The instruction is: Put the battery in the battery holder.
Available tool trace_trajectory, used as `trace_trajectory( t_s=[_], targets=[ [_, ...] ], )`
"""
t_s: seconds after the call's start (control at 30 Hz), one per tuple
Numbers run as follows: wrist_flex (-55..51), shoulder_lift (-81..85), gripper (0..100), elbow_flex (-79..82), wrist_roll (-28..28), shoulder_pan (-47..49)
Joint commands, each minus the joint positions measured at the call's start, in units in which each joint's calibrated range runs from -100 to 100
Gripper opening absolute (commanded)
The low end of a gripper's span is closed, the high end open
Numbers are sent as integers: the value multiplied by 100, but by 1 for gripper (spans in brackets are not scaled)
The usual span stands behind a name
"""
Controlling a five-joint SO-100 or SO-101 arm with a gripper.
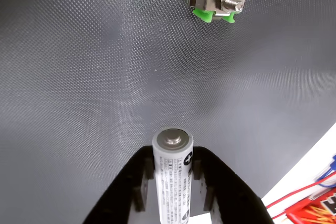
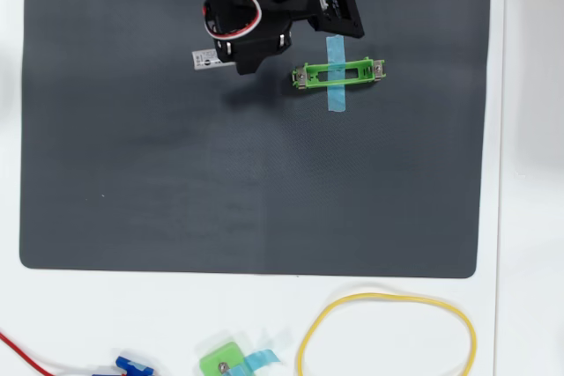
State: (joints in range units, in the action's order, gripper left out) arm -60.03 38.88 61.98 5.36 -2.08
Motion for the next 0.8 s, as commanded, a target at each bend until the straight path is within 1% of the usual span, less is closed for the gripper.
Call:
trace_trajectory(
  t_s=[0.0, 0.03, 0.1, 0.27, 0.3, 0.43, 0.5, 0.67, 0.73, 0.77],
  targets=[
    [7, 125, 0, -92, -359, 109],
    [-2, 125, 0, -92, -364, 213],
    [-11, 167, 0, -92, -552, 317],
    [-11, 236, 0, -83, -615, 327],
    [-19, 236, 0, -83, -719, 545],
    [-19, 236, 0, -39, -776, 1012],
    [-19, 236, 0, -22, -912, 1303],
    [33, 236, 0, -13, -964, 1791],
    [33, 244, 0, -13, -1168, 2081],
    [33, 244, 0, -13, -1183, 2216]
  ],
)
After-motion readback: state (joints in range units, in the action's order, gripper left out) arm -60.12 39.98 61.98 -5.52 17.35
